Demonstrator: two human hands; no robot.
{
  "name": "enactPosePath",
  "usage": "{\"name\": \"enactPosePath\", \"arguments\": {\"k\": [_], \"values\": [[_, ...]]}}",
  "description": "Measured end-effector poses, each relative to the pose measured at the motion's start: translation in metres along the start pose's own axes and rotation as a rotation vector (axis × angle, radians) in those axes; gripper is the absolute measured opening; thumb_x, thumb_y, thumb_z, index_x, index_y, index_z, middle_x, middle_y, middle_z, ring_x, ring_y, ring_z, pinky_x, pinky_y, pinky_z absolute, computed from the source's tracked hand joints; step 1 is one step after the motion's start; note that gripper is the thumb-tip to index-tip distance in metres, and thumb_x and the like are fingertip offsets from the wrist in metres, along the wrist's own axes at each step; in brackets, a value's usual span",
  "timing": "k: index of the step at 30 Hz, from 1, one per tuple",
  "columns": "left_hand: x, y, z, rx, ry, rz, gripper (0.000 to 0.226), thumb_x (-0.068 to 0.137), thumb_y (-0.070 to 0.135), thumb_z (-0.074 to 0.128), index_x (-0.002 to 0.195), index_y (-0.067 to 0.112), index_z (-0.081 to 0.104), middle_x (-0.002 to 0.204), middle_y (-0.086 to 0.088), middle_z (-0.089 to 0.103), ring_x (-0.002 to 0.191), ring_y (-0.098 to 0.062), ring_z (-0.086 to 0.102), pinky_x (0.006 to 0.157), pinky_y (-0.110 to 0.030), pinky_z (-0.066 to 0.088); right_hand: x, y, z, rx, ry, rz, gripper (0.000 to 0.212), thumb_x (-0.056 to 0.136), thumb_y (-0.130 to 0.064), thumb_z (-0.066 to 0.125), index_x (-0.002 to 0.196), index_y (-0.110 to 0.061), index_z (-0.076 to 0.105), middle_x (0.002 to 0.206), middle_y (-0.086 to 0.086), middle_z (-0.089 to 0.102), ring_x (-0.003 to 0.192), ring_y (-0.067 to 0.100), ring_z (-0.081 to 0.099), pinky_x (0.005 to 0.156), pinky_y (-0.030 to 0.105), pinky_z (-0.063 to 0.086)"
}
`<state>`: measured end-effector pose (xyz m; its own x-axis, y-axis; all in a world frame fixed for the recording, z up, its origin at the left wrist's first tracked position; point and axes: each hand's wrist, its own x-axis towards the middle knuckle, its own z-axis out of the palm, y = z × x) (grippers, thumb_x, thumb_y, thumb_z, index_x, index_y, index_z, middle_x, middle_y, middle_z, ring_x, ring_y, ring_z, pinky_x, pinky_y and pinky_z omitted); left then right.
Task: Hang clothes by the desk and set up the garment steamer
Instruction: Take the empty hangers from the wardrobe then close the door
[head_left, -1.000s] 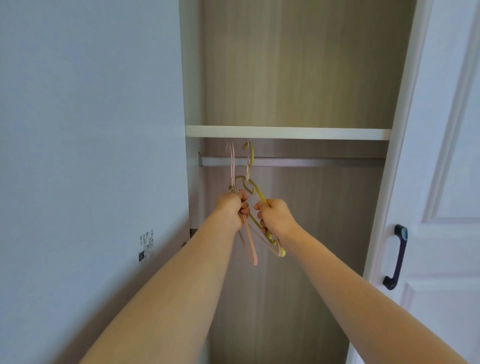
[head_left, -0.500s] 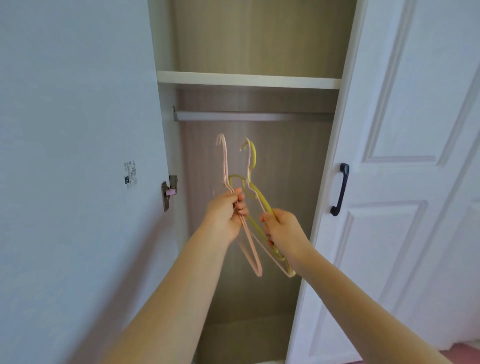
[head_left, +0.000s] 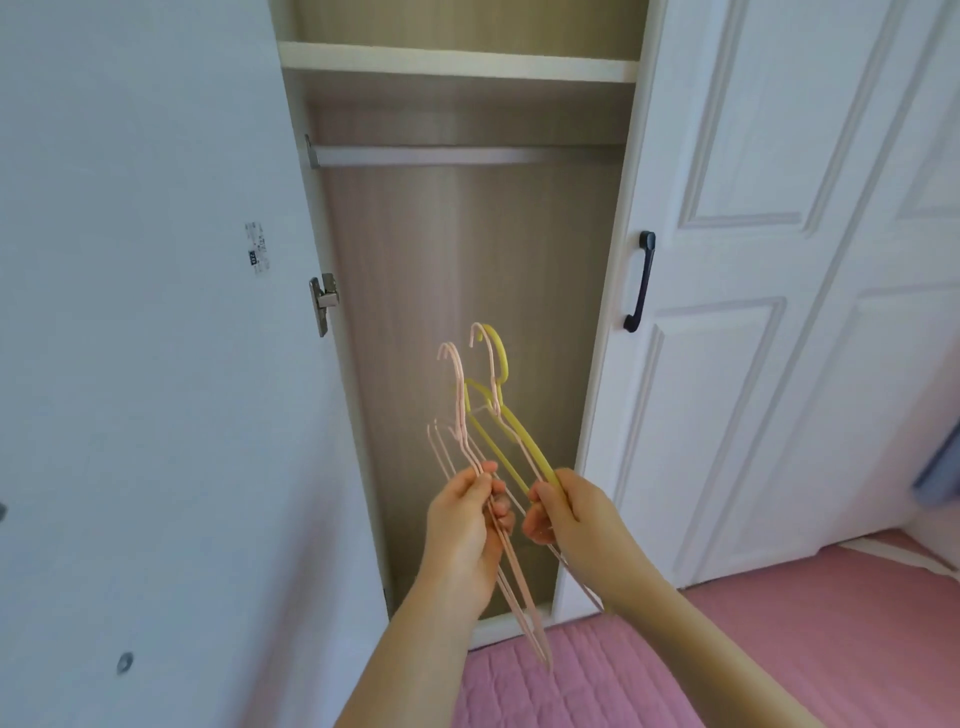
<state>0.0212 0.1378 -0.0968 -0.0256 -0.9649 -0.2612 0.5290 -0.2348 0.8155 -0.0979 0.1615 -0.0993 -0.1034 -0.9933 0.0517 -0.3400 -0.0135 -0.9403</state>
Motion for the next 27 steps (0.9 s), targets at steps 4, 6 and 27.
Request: {"name": "enactPosePath", "arguments": {"k": [4,6,27], "values": [[-0.026,-0.023,-0.033,0.099,0.013,0.005,0.021,0.099,0.005,0.043,0.100,0.005,0.064,0.069,-0.006,0.055,0.057,-0.014,0.049,0.057,-0.027,0.045,-0.045,0.012,0.023,-0.033,0.031,0.036,0.024,0.101,-0.017,0.037,0.087,-0.012,0.057,0.073,0.005,0.067,0.070,0.014,0.064,0.069,0.022,0.054],[-0.045,-0.032,-0.048,0.175,0.000,0.026,0.022,0.099,0.006,0.044,0.099,0.007,0.065,0.068,-0.006,0.057,0.060,-0.015,0.052,0.061,-0.030,0.048,-0.071,0.017,0.035,-0.060,0.048,0.053,0.026,0.101,-0.017,0.037,0.085,-0.011,0.056,0.074,0.002,0.067,0.069,0.012,0.063,0.068,0.022,0.054],[-0.241,-0.050,-0.187,0.191,-0.163,-0.273,0.016,0.096,0.003,0.048,0.104,-0.001,0.061,0.075,-0.008,0.063,0.073,-0.020,0.058,0.073,-0.032,0.052,-0.327,0.017,0.136,0.002,0.308,0.266,0.027,0.099,-0.013,0.039,0.081,-0.010,0.058,0.070,0.005,0.071,0.070,0.017,0.068,0.077,0.044,0.057]]}}
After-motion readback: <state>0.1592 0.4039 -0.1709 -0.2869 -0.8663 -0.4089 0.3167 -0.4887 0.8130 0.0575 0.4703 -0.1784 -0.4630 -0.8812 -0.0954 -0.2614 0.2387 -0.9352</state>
